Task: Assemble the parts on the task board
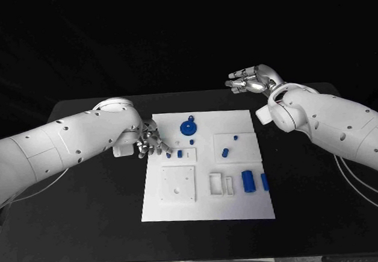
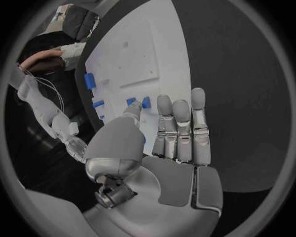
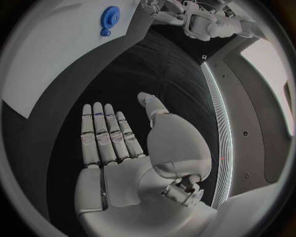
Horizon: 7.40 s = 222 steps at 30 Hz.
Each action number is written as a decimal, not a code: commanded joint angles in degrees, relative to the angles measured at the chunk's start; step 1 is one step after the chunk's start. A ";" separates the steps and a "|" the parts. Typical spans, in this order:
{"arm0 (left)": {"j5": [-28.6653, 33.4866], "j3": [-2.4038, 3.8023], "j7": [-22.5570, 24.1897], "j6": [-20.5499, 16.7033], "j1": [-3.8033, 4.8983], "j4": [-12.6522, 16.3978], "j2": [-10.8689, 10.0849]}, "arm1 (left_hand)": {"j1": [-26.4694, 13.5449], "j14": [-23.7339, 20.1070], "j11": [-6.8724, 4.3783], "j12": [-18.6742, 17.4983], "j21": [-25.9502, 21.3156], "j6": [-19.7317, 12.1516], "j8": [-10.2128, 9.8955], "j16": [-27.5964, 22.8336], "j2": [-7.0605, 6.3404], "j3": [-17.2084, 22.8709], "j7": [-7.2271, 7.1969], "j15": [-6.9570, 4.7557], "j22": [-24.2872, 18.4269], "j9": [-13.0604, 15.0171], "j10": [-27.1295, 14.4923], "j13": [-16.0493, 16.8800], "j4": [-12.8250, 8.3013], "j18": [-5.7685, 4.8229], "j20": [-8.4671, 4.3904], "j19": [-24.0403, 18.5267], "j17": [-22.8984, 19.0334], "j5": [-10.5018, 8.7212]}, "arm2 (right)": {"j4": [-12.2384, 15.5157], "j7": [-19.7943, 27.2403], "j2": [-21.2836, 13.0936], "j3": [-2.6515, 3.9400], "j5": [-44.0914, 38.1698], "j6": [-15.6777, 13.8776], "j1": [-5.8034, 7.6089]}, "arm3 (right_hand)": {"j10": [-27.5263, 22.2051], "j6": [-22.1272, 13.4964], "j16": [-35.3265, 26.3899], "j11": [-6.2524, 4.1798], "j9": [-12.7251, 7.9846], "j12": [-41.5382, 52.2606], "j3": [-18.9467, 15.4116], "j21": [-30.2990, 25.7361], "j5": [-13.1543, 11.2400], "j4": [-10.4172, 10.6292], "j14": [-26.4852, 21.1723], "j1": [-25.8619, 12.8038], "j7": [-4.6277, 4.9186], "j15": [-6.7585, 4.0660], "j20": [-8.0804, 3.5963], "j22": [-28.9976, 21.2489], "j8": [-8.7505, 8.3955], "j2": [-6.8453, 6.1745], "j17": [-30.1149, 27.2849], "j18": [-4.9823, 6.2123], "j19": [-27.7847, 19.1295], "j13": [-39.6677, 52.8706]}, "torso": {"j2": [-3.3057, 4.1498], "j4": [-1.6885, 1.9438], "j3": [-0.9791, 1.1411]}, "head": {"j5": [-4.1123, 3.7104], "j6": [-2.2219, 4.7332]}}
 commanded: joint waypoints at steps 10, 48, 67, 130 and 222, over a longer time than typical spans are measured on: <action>8.69 1.28 12.72 -22.13 1.60 3.88 -2.69 | 7.18 0.91 2.45 -14.44 -6.30 0.16 -9.04 -9.58 0.51 1.89 3.01 1.94 -2.98 -19.39 -0.68 -12.38 -2.73 0.09 1.60 0.03 -6.55 1.51 | 0.01 0.23 -0.53 0.03 -0.37 0.18 -0.04 | -0.48 -0.58 0.05 -0.07 -0.09 -0.17 -0.22 0.08 0.06 -0.29 -0.48 -0.29 0.04 0.02 0.00 -0.07 -0.15 0.04 -0.08 -0.42 -0.50 -0.09 | -0.10 0.16 -0.09 | -0.45 0.91; -24.85 -3.88 38.38 -37.85 -4.55 -0.26 2.93 | 20.11 3.39 8.47 -42.87 -3.57 9.19 -26.45 -14.18 -3.78 10.01 4.66 4.81 0.97 -42.63 -8.37 -30.92 -16.11 4.85 4.86 -1.51 -7.94 -10.18 | 0.21 0.43 0.12 0.03 -0.35 0.47 -0.34 | -0.36 -0.37 0.08 -0.11 -0.08 -0.16 0.36 0.12 -0.16 -0.72 -0.39 -0.38 0.01 -0.01 -0.02 -0.06 -0.14 0.23 -0.08 -0.37 -0.39 -0.09 | 0.01 0.01 0.03 | -1.60 2.67; -27.45 -4.28 35.86 -36.14 -5.31 -2.97 5.41 | 23.24 3.69 8.34 -42.84 -7.22 6.67 -26.46 -13.17 -5.18 7.95 4.83 4.51 1.23 -42.77 -9.33 -30.91 -10.27 4.38 4.55 1.06 -7.93 -12.26 | 0.54 0.43 0.31 0.03 -0.34 0.42 -0.35 | -0.37 -0.45 0.07 -0.11 -0.09 -0.16 0.37 0.11 -0.08 -0.73 -0.39 -0.51 0.00 -0.01 -0.02 -0.06 -0.15 0.24 -0.08 -0.38 -0.39 -0.09 | 0.06 0.04 0.03 | -2.10 2.59; -27.99 -4.25 33.76 -28.84 -6.41 -5.68 8.23 | 21.82 4.21 7.81 -42.85 1.11 1.52 -26.58 -6.68 -4.72 12.20 3.70 4.42 1.17 -42.92 -5.95 -30.92 -10.93 4.97 4.47 -0.59 -7.35 -14.80 | 1.36 0.41 0.21 0.03 -0.32 0.42 -0.35 | -0.37 -0.37 0.06 -0.10 -0.08 -0.16 0.25 0.12 -0.03 -0.60 -0.42 -0.54 0.00 0.00 -0.01 -0.06 -0.14 0.21 -0.08 -0.38 -0.41 -0.09 | 0.03 0.01 -0.02 | -2.50 2.33; -21.61 2.57 33.83 -30.17 -6.58 3.82 -2.64 | 22.24 6.79 5.65 -42.80 6.77 15.20 -26.38 -4.23 1.53 12.60 5.15 3.19 1.18 -42.61 2.18 -30.84 -14.64 4.80 3.13 -1.42 -6.58 -13.67 | 0.66 0.33 -0.21 0.03 0.25 1.04 -0.53 | -0.27 -0.29 0.08 -0.14 -0.08 -0.16 0.30 0.10 0.06 -0.45 -0.39 -0.54 -0.02 -0.04 -0.04 -0.07 -0.15 0.34 -0.08 -0.40 -0.39 -0.09 | 0.01 0.08 -0.05 | 0.43 2.56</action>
